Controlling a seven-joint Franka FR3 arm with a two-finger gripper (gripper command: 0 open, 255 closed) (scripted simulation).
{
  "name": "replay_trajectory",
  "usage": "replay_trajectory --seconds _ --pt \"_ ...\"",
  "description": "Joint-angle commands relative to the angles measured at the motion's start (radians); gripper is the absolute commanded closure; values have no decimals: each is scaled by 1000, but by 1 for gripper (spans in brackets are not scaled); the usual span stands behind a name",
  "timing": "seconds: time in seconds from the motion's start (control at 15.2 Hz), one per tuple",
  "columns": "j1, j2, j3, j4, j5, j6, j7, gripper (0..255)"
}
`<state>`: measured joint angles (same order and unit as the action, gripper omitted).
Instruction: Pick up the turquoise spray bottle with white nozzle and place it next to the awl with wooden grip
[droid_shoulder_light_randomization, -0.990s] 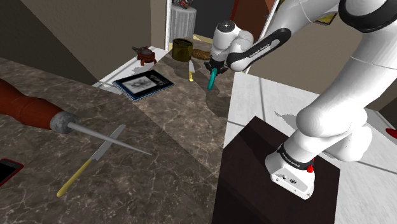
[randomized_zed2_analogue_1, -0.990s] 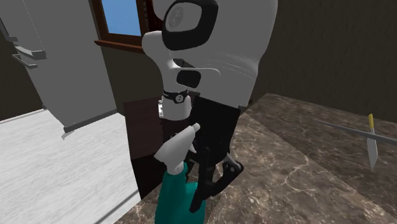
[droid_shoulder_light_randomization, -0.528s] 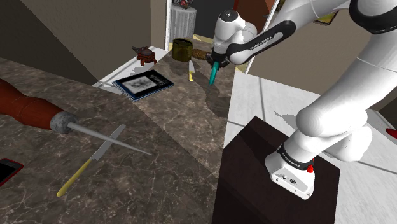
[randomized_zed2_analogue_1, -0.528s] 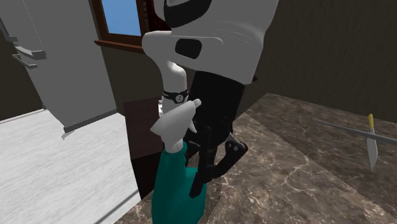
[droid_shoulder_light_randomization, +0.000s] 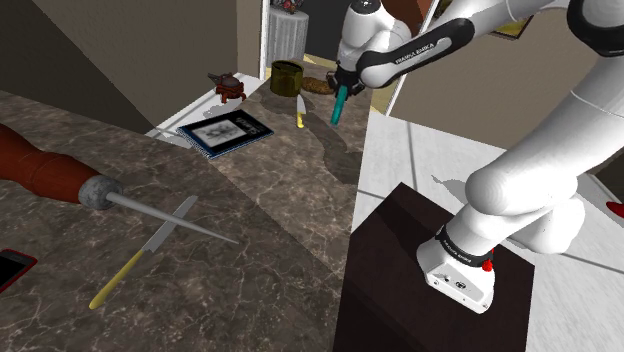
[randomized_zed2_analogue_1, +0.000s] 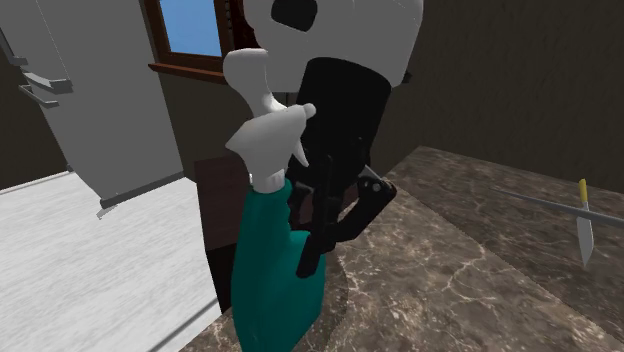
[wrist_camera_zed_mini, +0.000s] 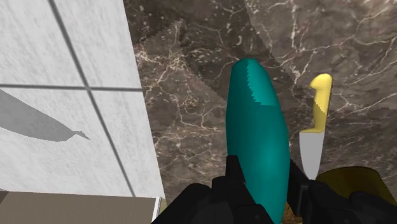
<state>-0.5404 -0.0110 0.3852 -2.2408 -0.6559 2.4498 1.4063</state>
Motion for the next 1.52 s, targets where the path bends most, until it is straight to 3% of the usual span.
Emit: replay_trajectory --seconds 0.0,1.45 --pt "1 -14 0 12 25 -18 -27 255" --pt "20 -130 -9 175 207 -245 -233 255"
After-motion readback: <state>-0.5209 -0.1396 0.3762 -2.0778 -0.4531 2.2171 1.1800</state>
